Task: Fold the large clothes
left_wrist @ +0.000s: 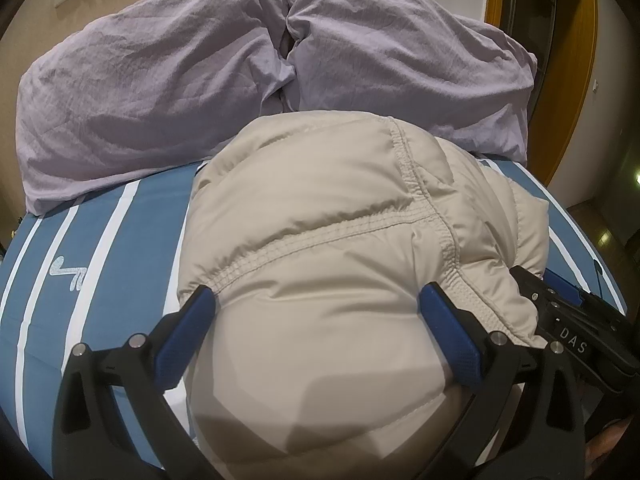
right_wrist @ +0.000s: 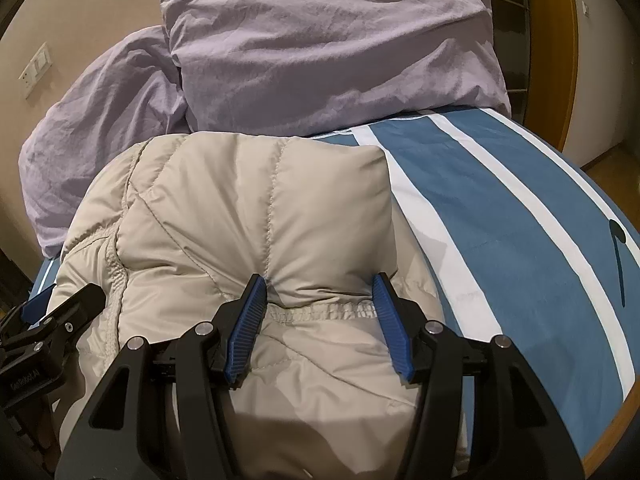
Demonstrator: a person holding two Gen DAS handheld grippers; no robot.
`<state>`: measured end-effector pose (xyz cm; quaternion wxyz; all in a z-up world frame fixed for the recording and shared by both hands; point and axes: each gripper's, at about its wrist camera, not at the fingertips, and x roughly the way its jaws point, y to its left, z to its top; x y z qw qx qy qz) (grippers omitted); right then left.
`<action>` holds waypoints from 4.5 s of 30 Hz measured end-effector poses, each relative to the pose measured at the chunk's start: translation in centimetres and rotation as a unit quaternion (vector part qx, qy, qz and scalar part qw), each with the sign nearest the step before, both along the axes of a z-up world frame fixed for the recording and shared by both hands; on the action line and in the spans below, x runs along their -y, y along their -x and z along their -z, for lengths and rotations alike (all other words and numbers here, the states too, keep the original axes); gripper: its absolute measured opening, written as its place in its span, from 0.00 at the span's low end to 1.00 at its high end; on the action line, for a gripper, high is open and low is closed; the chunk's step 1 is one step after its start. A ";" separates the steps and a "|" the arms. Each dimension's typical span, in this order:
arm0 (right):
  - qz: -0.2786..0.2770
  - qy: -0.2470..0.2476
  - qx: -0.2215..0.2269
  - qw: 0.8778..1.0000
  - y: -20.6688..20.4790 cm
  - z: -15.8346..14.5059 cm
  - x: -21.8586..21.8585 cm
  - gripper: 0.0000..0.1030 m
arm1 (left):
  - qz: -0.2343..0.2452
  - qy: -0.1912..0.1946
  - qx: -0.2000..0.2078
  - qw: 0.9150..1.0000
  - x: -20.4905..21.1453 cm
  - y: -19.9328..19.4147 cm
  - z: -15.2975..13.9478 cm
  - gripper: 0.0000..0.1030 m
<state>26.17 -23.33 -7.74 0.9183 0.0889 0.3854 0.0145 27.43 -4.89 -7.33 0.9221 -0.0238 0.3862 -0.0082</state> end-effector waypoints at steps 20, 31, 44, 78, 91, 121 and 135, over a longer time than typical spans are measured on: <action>0.002 -0.005 -0.005 1.000 0.9 -0.1 0.3 0.56 | 0.003 0.003 -0.006 1.000 0.1 0.4 0.2 0.98; -0.007 -0.050 -0.047 0.998 -0.2 -2.9 3.8 0.78 | -0.019 0.079 -0.032 0.996 -4.5 2.0 -1.8 0.98; -0.036 -0.218 -0.189 0.957 -4.7 0.4 8.0 0.99 | -0.028 0.187 -0.105 0.976 -9.7 0.5 -0.2 0.98; -0.148 -0.387 -0.219 0.883 -8.5 4.3 5.2 0.73 | -0.008 0.379 -0.132 0.916 -12.6 -3.8 2.5 0.75; -0.194 -0.373 -0.216 0.881 -15.8 3.0 -2.2 0.66 | -0.052 0.347 -0.096 0.931 -19.7 -7.8 -0.3 0.74; -0.131 -0.037 0.015 0.991 -18.6 -6.1 -8.5 0.83 | -0.107 0.055 0.034 0.992 -16.1 -12.5 -5.0 0.91; -0.157 0.052 0.053 0.985 -17.1 -2.2 -12.0 0.83 | -0.078 0.042 0.032 0.996 -14.8 -12.8 -1.9 0.98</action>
